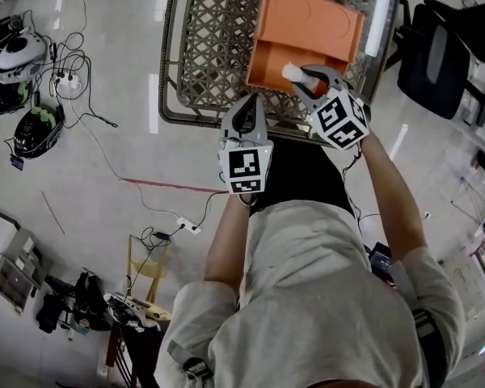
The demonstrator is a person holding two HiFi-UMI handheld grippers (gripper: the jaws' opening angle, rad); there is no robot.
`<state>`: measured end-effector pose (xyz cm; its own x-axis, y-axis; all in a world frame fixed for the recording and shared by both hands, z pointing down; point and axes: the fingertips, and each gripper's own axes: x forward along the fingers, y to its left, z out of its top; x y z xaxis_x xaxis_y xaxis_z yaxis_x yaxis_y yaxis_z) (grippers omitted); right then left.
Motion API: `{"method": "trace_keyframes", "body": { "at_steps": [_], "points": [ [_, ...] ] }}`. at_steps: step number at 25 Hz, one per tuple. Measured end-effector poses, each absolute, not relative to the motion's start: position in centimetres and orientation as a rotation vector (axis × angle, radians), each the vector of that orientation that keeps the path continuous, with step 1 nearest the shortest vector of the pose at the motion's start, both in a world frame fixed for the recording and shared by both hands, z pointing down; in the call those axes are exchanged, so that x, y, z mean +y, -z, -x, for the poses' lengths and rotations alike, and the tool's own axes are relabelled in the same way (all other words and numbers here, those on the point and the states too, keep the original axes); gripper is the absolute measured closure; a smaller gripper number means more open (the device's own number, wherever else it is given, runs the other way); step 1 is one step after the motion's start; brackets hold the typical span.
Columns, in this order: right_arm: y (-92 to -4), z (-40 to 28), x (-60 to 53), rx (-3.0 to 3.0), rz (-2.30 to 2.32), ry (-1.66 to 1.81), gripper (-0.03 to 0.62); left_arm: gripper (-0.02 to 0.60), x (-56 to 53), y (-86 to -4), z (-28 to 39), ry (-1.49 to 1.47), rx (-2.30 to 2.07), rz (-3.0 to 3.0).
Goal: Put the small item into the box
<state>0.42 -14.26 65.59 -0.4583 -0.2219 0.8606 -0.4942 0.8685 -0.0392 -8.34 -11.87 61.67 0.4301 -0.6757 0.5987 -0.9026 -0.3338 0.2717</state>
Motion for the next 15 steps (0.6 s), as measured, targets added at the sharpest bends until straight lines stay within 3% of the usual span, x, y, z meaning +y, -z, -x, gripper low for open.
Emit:
{"method": "trace_keyframes", "body": {
  "at_steps": [15],
  "points": [
    [-69.9, 0.5, -15.3, -1.878, -0.436, -0.237, 0.467, 0.575, -12.9, -64.2, 10.2, -0.576, -1.313, -2.079]
  ]
}}
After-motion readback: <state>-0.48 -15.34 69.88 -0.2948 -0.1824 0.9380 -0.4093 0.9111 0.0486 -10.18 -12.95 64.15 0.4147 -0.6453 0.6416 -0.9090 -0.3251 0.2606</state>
